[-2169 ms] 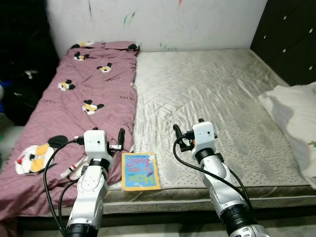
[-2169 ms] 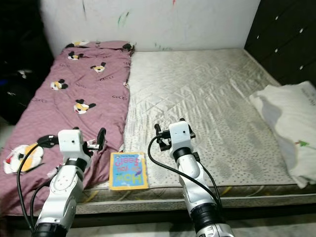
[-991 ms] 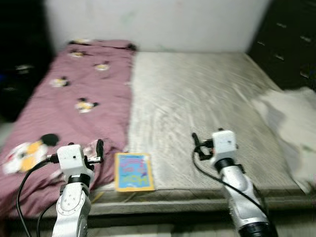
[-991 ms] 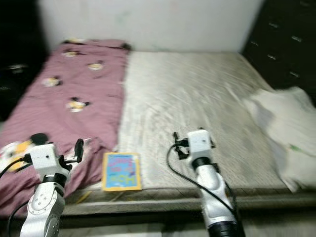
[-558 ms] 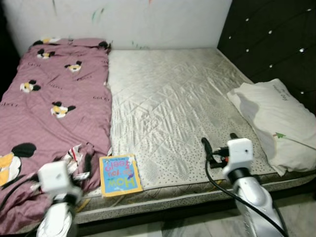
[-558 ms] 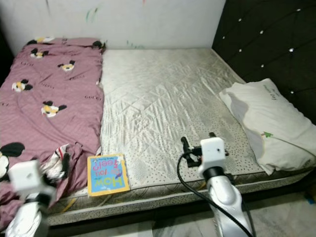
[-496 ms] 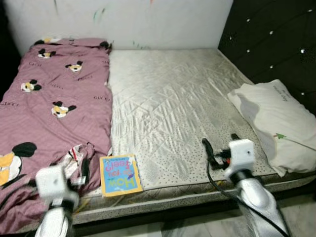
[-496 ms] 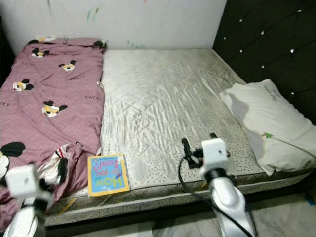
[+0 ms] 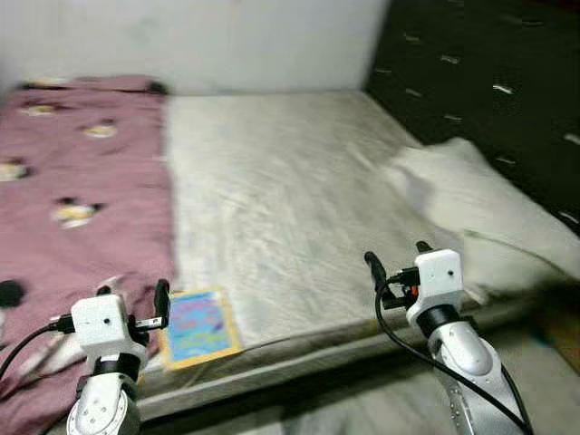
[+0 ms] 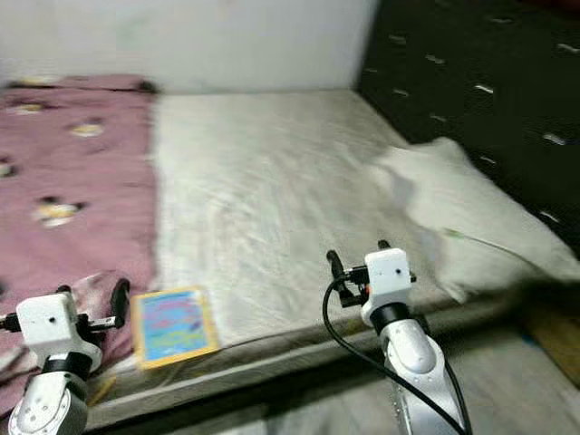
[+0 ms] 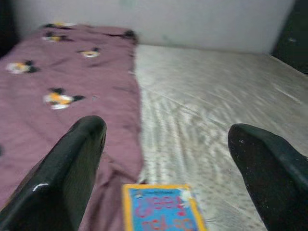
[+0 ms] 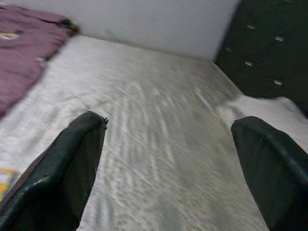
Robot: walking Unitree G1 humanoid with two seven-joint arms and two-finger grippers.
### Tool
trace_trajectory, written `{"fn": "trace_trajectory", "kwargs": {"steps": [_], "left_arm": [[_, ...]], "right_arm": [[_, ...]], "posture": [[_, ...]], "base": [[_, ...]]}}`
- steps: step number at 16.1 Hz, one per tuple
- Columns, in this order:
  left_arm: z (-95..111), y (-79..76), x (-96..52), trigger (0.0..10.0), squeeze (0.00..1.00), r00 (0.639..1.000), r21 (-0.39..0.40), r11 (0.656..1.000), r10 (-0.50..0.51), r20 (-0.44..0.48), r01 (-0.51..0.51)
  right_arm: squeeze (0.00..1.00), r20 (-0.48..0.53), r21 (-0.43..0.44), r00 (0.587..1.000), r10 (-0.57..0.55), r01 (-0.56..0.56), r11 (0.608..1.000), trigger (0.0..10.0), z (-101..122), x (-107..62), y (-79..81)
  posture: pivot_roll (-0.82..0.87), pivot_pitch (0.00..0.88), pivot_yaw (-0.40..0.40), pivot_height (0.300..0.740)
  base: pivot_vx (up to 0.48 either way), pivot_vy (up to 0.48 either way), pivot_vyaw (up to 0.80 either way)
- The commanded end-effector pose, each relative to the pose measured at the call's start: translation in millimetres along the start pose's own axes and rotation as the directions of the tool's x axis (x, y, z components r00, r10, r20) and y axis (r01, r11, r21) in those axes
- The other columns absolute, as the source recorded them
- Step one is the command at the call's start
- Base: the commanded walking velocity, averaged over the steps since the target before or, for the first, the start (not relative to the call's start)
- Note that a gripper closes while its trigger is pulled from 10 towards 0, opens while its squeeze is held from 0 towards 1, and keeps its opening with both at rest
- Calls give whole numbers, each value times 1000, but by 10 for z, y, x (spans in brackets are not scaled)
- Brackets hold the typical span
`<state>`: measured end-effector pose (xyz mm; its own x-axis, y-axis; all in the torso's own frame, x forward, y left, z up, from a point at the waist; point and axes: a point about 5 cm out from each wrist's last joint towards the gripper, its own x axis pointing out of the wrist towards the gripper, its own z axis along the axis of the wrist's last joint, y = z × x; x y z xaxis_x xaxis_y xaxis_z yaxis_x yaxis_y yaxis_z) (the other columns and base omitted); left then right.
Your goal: Clean up the room
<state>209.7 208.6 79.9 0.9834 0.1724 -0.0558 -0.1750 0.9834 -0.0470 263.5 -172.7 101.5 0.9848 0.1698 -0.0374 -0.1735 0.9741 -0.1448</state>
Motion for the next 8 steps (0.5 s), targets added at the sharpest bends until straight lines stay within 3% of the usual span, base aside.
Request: {"fn": "trace_trajectory", "kwargs": {"steps": [1,5,8], "left_arm": [[-2,15,-8,10000,0,1000,2,1000,-5,-10,5],[-5,-60,15,10000,0,1000,0,1000,-17,-16,17],[14,-70,42,10000,0,1000,-2,1000,-17,-9,17]], "right_arm": [[0,-14,-20,1000,4,-5,1000,10000,-12,0,-14],[0,-17,-44,1000,18,-19,999,10000,-12,39,39],[0,-16,-33,1000,18,-18,999,10000,-12,68,49]], "posture": [[32,20,-65,740],[29,26,-66,740],[36,27,-67,740]], "base": [[0,0,0],[0,0,713],[0,0,156]]}}
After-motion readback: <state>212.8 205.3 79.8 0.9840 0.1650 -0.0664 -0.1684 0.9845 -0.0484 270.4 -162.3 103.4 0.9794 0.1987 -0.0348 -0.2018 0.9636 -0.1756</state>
